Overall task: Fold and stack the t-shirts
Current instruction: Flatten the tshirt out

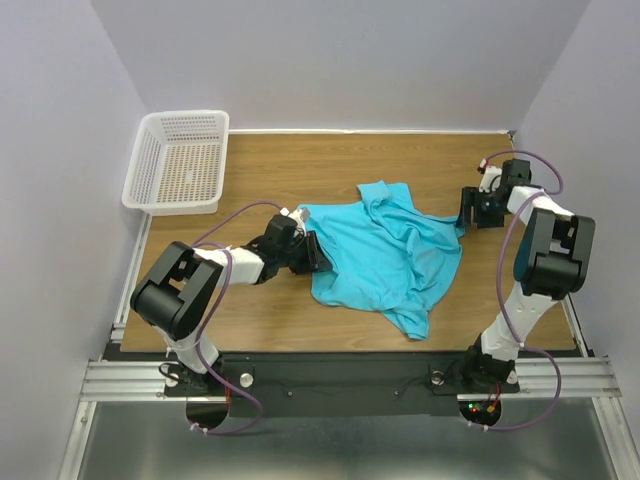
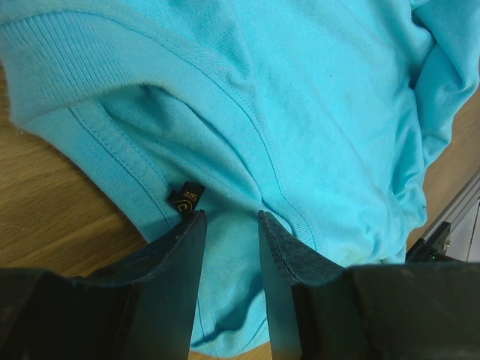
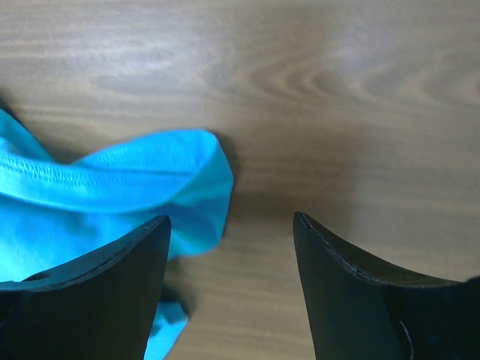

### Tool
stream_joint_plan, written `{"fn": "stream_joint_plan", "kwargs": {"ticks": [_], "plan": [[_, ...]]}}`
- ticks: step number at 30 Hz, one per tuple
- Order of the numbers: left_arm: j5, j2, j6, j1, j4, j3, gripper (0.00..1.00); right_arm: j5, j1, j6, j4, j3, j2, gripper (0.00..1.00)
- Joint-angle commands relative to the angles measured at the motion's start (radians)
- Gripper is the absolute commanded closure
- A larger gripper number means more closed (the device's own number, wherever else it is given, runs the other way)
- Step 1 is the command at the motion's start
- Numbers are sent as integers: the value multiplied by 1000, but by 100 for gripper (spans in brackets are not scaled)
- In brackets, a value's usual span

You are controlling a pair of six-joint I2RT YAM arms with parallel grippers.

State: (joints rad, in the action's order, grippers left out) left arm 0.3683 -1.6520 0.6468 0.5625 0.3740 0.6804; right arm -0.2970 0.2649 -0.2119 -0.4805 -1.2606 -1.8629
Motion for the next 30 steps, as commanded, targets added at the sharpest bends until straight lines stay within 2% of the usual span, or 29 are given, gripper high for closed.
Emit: {"fn": "stream_joint_plan", "kwargs": {"ticks": [1,6,13,14,16,18,19,25,30], "plan": [[-23,-14,-33,-7,-61,-21,54,-93,-4,-37,46,-88,-41,28],[-25,-11,-32,-7,-67,-25,54,-119,-4,-47,48,-120,-111,30],[-38,9,-32,-7,-81,-25,53,-205,-4,-75,46,-102,-134,48],[-48,15,-33,-6,-84,-24,53,-223,-4,-80,46,-94,-131,58],[-60,40,-33,-6,-98,-16,53,-235,-4,-98,45,-85,-125,70],[-87,73,-38,-7,-116,-9,49,-235,-4,-113,46,-74,-116,93],[-97,87,-39,-9,-124,-5,47,-229,-4,-118,46,-71,-111,99],[-163,230,-53,-12,-202,-5,34,-171,42,-83,60,-68,-68,99],[-170,336,-29,-16,-251,-70,32,116,105,6,166,33,88,99]]}}
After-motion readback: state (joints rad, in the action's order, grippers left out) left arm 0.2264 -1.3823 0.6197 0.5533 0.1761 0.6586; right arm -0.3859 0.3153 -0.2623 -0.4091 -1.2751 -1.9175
